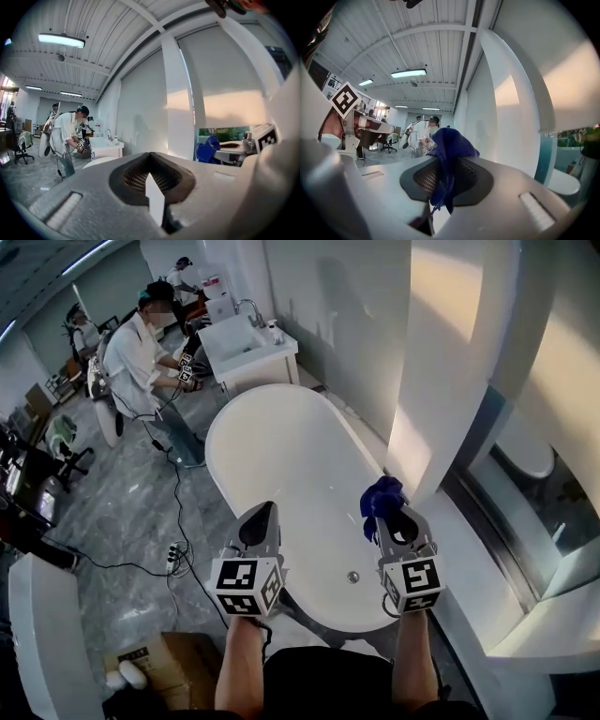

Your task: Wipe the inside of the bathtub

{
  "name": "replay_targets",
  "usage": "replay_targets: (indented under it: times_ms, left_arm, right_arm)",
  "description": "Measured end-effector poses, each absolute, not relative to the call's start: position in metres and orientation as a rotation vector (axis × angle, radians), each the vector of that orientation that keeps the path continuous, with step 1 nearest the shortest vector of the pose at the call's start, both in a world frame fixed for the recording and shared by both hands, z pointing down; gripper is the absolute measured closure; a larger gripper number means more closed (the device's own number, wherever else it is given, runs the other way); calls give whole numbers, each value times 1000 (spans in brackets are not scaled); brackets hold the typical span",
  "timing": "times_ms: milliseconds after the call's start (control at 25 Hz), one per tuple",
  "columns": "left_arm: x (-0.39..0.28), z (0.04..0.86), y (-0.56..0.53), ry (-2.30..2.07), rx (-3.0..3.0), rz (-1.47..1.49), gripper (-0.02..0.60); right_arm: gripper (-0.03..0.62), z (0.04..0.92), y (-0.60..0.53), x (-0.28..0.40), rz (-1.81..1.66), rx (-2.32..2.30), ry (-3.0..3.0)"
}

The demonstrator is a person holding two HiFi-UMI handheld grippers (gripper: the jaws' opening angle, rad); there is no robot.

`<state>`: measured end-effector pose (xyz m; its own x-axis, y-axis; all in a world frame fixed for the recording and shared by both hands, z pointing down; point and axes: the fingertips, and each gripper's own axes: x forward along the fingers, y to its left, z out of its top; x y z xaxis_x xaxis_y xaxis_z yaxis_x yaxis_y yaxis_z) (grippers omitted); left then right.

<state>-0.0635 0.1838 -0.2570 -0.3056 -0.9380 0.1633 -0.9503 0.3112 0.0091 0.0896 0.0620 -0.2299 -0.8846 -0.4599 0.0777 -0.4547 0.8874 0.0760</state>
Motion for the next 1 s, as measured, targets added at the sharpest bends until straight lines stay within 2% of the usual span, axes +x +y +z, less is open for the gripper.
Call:
replay_targets:
  times_ms: [440,1000]
  left_arm:
    - [-141,-179,118,-2165,1875,320,577]
    - [-214,24,41,-1743,1883,563,577]
  right_arm:
    - [533,-143,18,35,96,879,-2807]
    - [532,60,-5,12,378,951,-2479]
